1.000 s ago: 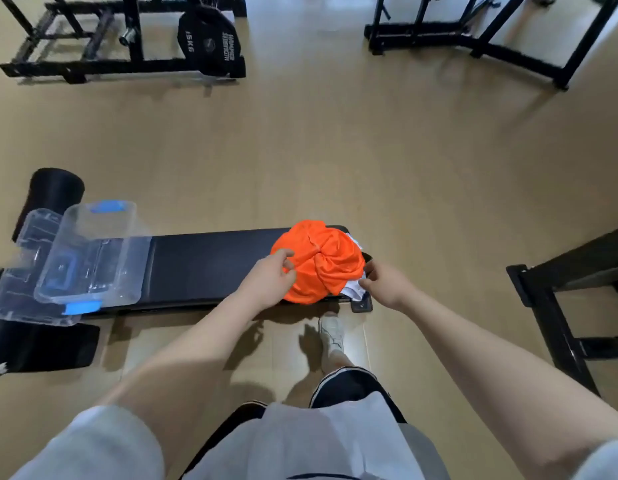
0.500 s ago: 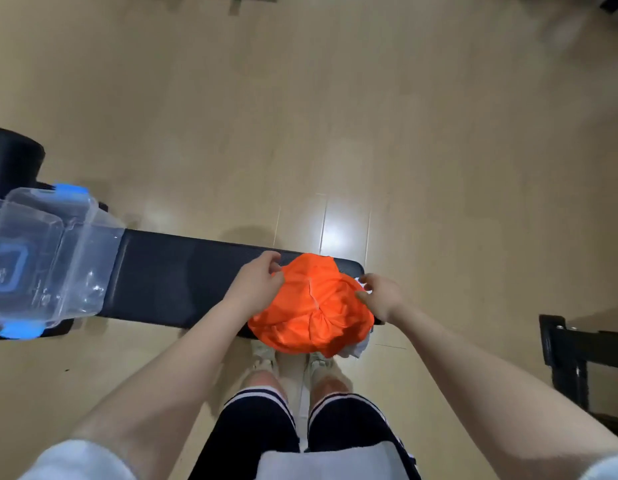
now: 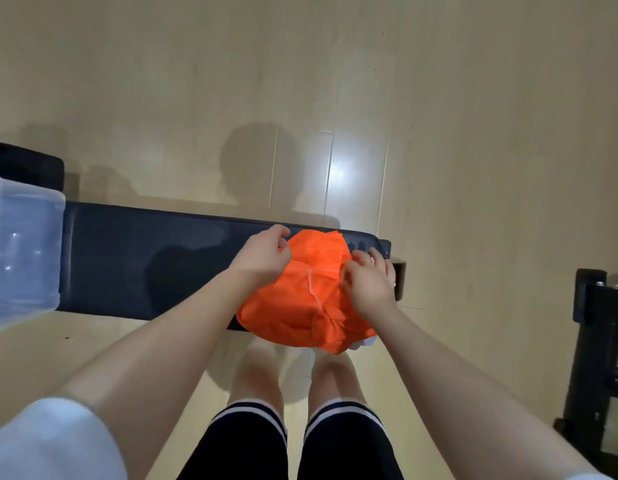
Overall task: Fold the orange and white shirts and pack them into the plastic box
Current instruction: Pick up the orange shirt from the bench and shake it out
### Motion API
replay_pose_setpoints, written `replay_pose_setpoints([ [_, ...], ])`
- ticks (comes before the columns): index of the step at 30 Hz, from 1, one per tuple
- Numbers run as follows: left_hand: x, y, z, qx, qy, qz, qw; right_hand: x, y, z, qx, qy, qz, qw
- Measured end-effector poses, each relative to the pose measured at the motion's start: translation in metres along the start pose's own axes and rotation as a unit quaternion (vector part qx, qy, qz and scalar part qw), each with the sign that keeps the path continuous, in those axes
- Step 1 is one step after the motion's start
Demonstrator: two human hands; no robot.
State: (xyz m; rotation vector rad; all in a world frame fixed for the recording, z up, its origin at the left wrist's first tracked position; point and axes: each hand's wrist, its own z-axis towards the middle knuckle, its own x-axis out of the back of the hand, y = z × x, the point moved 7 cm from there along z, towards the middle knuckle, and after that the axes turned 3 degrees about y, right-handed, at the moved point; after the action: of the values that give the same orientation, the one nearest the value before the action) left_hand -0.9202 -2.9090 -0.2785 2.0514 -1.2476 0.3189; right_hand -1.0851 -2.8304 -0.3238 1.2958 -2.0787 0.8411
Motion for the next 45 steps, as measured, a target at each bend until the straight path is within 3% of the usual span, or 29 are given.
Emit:
replay_pose_setpoints([
  [7, 0.022, 0.045, -0.047, -0.060, -0.041, -0.080, 0.994, 0.070, -0.023, -0.055, 0.060, 0.018, 0.277, 0.959],
  [12, 0.040, 0.090, -0.113, -0.132, -0.104, -0.106, 0.980, 0.156, -0.054, -0.097, 0.079, 0.016, 0.463, 0.883],
  [17, 0.097, 0.119, -0.152, -0.171, 0.018, -0.189, 0.967, 0.242, -0.076, -0.122, 0.149, 0.021, 0.531, 0.834],
  [20, 0.138, 0.131, -0.174, -0.190, 0.066, -0.228, 0.953, 0.284, -0.081, -0.130, 0.184, 0.036, 0.500, 0.846],
  [23, 0.165, 0.141, -0.195, -0.209, 0.076, -0.190, 0.956, 0.310, -0.096, -0.144, 0.220, 0.022, 0.375, 0.900],
  [26, 0.189, 0.152, -0.210, -0.228, 0.099, -0.100, 0.963, 0.311, -0.110, -0.154, 0.198, -0.068, 0.291, 0.934],
  [29, 0.209, 0.160, -0.223, -0.239, 0.117, -0.048, 0.963, 0.305, -0.121, -0.164, 0.178, -0.139, 0.285, 0.931],
  [31, 0.215, 0.156, -0.228, -0.222, 0.101, -0.087, 0.966, 0.307, -0.131, -0.166, 0.212, -0.113, 0.312, 0.919],
  [33, 0.219, 0.144, -0.231, -0.186, 0.064, -0.196, 0.961, 0.311, -0.141, -0.167, 0.241, -0.051, 0.371, 0.896],
  [35, 0.219, 0.127, -0.228, -0.148, 0.034, -0.299, 0.942, 0.317, -0.149, -0.170, 0.248, 0.065, 0.418, 0.872],
  [38, 0.214, 0.103, -0.223, -0.086, 0.010, -0.390, 0.917, 0.308, -0.164, -0.179, 0.250, 0.210, 0.382, 0.864],
  [43, 0.191, 0.079, -0.223, -0.023, -0.061, -0.518, 0.853, 0.247, -0.203, -0.201, 0.273, 0.226, 0.277, 0.893],
  [45, 0.184, 0.072, -0.223, -0.025, -0.063, -0.511, 0.857, 0.231, -0.219, -0.210, 0.312, 0.226, 0.238, 0.892],
])
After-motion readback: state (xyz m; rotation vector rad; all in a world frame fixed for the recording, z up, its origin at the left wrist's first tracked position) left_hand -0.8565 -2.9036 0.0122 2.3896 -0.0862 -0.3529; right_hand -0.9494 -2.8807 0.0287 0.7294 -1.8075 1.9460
